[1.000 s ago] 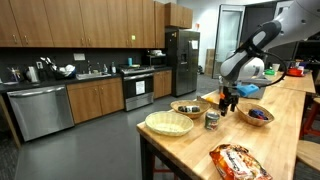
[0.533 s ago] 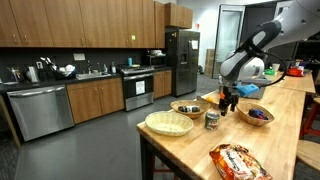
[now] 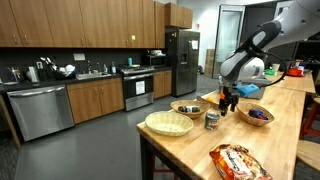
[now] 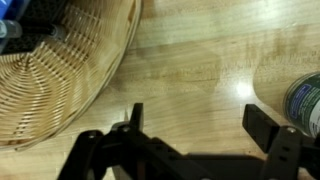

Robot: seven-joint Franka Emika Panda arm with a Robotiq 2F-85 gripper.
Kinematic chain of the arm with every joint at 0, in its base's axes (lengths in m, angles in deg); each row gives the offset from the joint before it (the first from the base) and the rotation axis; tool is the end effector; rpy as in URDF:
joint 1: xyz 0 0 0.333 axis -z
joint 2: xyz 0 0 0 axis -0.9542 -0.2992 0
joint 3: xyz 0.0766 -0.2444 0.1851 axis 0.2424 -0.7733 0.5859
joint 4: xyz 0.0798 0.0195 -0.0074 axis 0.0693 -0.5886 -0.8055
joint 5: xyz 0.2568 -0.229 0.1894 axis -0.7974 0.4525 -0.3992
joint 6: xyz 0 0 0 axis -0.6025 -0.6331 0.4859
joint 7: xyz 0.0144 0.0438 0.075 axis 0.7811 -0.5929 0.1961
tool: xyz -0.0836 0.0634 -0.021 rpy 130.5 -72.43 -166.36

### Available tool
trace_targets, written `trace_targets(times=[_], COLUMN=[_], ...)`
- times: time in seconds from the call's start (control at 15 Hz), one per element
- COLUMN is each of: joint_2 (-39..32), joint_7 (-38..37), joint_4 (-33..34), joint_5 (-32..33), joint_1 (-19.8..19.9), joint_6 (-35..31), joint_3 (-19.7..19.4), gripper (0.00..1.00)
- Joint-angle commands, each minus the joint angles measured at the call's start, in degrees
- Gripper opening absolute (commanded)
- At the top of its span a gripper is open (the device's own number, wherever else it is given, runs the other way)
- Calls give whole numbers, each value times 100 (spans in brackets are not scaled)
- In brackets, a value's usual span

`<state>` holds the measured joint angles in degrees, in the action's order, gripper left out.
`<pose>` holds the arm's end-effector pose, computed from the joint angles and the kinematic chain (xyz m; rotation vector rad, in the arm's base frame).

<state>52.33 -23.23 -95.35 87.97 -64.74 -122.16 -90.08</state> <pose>0.4907 -0.1248 0.3197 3.1149 0.1853 -0.0037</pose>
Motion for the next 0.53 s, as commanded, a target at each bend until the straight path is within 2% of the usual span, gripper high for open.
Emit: trace_targets(times=[0.0, 0.47], joint_2=[3, -38], joint_7=[-4, -8], joint_4=[7, 62], joint_5=[2, 50], joint_1=[-17, -8], joint_6=[14, 109], joint_3=[-15, -25], gripper=[100, 100])
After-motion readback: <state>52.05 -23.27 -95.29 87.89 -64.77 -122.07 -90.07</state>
